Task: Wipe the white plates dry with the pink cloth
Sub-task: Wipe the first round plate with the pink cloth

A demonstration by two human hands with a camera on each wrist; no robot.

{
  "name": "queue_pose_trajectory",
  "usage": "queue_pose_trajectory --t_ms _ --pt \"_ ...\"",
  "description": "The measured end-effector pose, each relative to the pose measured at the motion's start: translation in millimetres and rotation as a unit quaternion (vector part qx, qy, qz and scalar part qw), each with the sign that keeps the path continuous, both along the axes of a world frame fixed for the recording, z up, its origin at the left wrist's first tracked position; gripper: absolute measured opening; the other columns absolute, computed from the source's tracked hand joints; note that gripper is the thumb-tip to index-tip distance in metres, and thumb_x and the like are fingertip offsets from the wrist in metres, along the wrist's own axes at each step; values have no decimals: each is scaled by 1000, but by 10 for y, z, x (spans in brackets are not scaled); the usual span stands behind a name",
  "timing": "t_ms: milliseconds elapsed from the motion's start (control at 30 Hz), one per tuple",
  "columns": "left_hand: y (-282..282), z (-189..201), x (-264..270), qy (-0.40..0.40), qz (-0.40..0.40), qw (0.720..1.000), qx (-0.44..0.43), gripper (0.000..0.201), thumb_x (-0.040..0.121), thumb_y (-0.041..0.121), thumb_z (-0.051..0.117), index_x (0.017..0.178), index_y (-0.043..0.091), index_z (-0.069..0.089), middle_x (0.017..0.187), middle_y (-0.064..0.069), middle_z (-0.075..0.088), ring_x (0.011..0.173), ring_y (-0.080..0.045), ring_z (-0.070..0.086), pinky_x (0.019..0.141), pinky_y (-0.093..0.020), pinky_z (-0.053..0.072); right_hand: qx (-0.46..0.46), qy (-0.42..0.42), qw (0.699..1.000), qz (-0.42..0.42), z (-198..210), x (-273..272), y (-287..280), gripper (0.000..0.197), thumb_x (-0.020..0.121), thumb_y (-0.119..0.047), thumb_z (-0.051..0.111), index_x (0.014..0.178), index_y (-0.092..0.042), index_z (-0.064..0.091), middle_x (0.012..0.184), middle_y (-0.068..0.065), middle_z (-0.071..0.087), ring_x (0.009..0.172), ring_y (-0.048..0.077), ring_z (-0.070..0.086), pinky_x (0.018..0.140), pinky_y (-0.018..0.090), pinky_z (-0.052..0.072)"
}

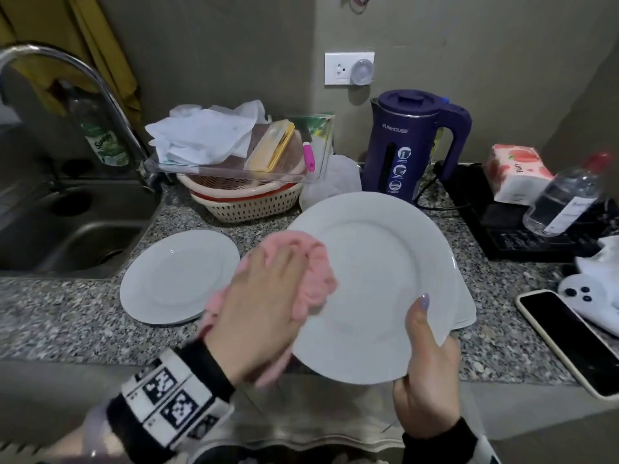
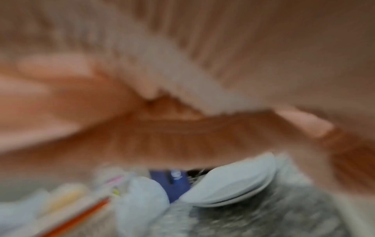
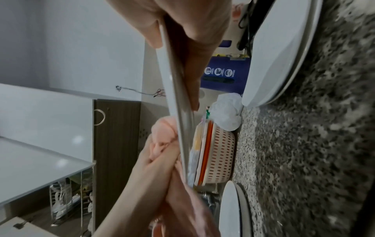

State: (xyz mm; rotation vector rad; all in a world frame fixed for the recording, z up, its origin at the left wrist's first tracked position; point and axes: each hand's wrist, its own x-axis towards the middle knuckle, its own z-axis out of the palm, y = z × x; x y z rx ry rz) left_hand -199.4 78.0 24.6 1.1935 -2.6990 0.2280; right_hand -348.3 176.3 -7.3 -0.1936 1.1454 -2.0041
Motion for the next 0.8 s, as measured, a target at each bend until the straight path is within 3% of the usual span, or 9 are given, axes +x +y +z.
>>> queue_pose_trajectory --t_ms 100,167,233,367,467,600,700,733,800 --pt "66 4 -152 34 -22 999 10 61 59 32 69 114 12 52 111 -7 61 87 -26 55 65 -36 51 27 6 1000 9 -4 91 -46 23 91 -27 55 98 -10 69 94 1 76 86 15 72 74 31 59" --pt "332 -44 -360 52 -106 992 33 57 58 32 64 111 14 50 109 -4 60 84 -25 55 65 -32 49 32 -5 999 13 2 145 -84 23 91 -20 55 83 -7 71 80 4 75 72 14 71 63 26 59" --pt "426 7 -432 30 -149 987 57 55 64 36 49 115 14 50 112 -3 58 88 -24 53 66 -31 48 27 -23 999 11 -11 134 -67 18 94 -12 52 86 -7 68 76 6 75 65 13 70 53 24 55" --pt "-87 79 -135 26 -7 999 35 59 78 32 51 134 15 39 134 -1 46 112 -25 44 80 -36 47 41 -9 999 10 -12 71 16 27 91 -27 56 109 -9 65 99 3 74 85 16 72 63 31 59" --pt "-9 64 -90 21 0 999 34 55 71 33 51 123 14 49 122 -4 53 101 -28 51 70 -40 50 35 -5 999 6 42 62 -3 27 91 -27 56 109 -10 66 101 4 74 94 22 71 76 41 58" --pt "308 -109 -137 141 29 988 62 61 69 36 70 122 26 42 118 1 45 101 -24 45 62 -34 44 7 -3 1000 -24 84 57 -69 22 92 -25 52 103 -13 66 95 -3 75 89 13 72 67 26 59" --pt "185 -176 -22 317 184 923 115 79 67 51 77 129 33 32 121 3 37 111 -16 38 73 -37 44 1 -13 998 -57 123 58 -93 15 93 -25 53 96 -19 66 89 -11 75 79 4 71 61 21 57" --pt "136 -170 8 392 217 878 168 89 60 52 81 131 31 33 123 4 44 113 -14 44 78 -38 47 3 -21 998 -58 131 62 -98 16 93 -27 53 100 -18 65 92 -10 74 76 2 71 58 19 56" --pt "49 -210 45 560 202 735 325 87 56 44 86 129 16 48 117 -6 65 109 -24 63 85 -42 54 8 -37 998 -46 122 78 -114 30 91 -33 56 115 -15 58 100 -6 70 71 -1 70 52 16 53"
